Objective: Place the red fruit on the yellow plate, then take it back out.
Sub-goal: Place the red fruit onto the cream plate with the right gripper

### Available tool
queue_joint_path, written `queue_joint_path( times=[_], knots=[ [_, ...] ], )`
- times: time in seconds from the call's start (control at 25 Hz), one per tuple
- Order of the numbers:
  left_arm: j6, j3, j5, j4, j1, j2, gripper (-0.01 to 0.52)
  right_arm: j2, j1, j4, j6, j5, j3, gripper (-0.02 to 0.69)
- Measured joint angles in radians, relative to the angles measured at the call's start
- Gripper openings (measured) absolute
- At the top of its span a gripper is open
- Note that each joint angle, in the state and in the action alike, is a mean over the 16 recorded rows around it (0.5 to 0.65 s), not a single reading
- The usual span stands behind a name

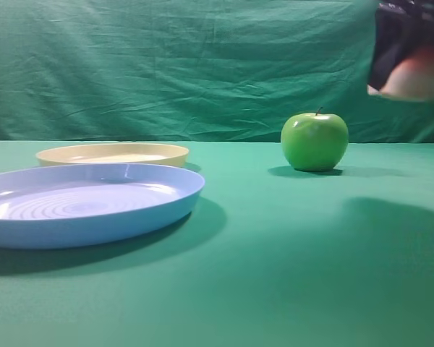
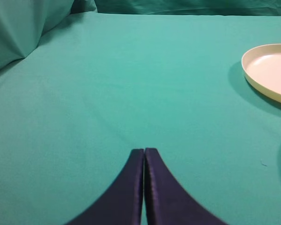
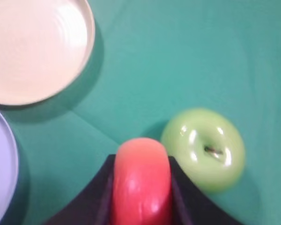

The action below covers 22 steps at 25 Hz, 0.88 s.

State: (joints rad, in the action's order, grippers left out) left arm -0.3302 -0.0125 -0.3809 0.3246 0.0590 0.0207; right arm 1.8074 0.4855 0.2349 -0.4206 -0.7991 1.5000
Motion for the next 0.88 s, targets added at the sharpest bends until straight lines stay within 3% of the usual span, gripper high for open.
queue_joint_path(
  times=[0.44,0.88],
  knots=[
    [0.000,0.000,0.000,0.000,0.000,0.000,0.000,0.353,0.201,-0.002,-0.027,-0.045,0.425,0.188],
    [0.000,0.000,0.000,0.000,0.000,0.000,0.000,0.562,0.294,-0.003,-0.053,0.084,0.579,0.188]
  ],
)
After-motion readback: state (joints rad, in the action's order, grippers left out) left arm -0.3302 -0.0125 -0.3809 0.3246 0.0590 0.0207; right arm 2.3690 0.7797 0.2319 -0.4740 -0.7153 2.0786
